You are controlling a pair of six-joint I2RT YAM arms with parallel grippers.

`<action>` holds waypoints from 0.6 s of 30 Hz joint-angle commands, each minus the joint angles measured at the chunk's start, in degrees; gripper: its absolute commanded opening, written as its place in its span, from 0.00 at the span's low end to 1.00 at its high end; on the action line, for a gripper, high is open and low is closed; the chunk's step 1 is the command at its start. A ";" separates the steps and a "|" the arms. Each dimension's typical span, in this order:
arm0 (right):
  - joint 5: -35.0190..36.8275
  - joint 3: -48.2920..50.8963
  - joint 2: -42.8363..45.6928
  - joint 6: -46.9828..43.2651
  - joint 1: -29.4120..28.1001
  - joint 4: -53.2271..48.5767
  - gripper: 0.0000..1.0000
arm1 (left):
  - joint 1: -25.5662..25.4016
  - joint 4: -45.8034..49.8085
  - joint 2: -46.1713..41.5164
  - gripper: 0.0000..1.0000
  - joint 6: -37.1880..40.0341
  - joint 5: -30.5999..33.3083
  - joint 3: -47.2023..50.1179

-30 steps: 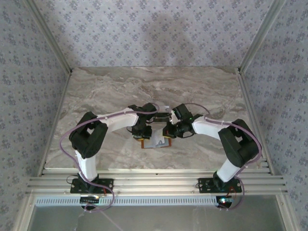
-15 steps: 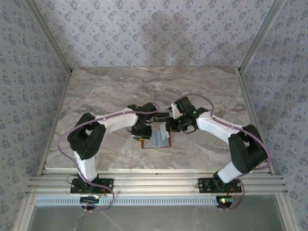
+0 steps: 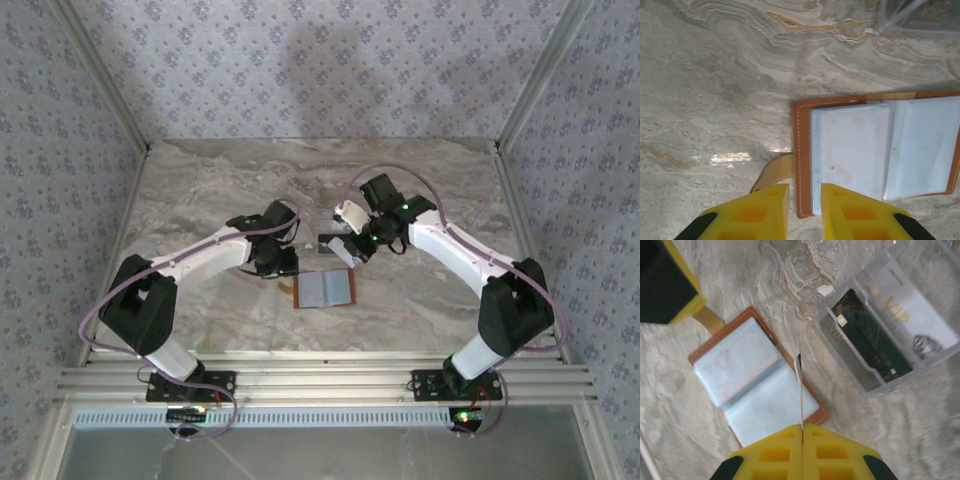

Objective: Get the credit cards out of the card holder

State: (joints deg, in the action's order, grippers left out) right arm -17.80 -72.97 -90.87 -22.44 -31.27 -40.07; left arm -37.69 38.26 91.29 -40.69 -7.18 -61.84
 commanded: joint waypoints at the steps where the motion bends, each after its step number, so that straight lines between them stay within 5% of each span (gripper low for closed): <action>1: 4.20 -5.73 -3.43 -15.53 -0.28 -8.06 0.00 | 1.64 -3.24 -2.82 0.24 -1.76 -2.67 2.68; 18: 6.98 -30.01 -21.59 -37.03 1.36 -19.69 0.00 | 4.59 -8.55 -9.15 0.29 -2.60 -4.65 9.86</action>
State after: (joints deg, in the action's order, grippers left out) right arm -11.09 -98.80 -110.08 -53.74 -30.33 -55.24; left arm -33.58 30.37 83.92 -43.13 -11.18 -52.42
